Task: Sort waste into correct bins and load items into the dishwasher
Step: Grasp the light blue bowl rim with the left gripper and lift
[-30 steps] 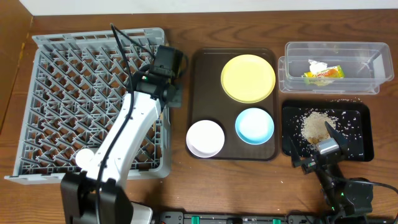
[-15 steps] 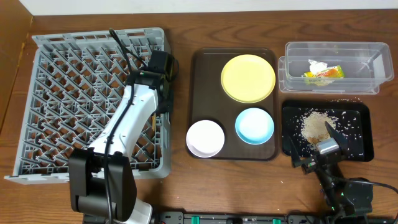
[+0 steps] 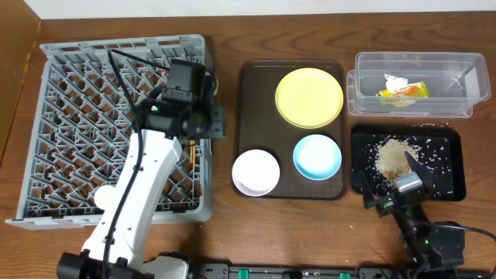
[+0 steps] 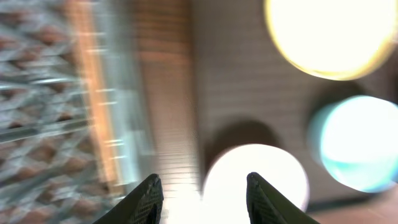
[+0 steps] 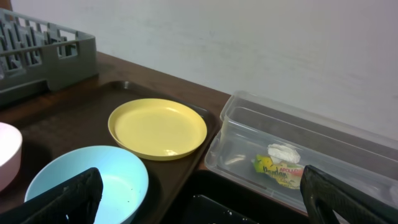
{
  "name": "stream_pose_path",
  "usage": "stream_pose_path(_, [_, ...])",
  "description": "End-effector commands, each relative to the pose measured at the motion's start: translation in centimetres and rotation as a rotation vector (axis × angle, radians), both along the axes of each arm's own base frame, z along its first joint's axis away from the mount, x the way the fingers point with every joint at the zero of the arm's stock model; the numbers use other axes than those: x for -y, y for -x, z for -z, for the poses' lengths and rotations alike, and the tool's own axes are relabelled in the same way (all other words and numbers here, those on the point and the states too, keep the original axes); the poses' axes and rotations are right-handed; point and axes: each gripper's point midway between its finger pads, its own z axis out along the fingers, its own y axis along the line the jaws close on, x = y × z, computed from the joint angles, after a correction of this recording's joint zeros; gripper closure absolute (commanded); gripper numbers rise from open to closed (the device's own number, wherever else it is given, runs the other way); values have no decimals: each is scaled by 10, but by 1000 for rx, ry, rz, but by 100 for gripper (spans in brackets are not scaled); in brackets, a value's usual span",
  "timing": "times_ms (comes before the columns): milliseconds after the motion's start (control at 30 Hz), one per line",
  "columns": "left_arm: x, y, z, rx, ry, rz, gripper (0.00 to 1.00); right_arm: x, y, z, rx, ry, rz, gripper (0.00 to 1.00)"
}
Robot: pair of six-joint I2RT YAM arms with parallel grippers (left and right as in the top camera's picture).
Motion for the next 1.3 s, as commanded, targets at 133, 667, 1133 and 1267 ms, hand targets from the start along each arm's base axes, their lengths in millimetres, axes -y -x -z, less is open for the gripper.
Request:
stream_pose_path(133, [103, 17, 40, -87, 199, 249, 43, 3, -1, 0, 6, 9, 10, 1])
stream_pose_path(667, [191, 26, 160, -339, 376, 376, 46, 3, -1, 0, 6, 9, 10, 1])
stream_pose_path(1133, [209, 15, 117, -334, 555, 365, 92, 3, -1, 0, 6, 9, 9, 1])
stream_pose_path(1267, [199, -1, 67, -223, 610, 364, 92, 3, -1, 0, 6, 9, 9, 1])
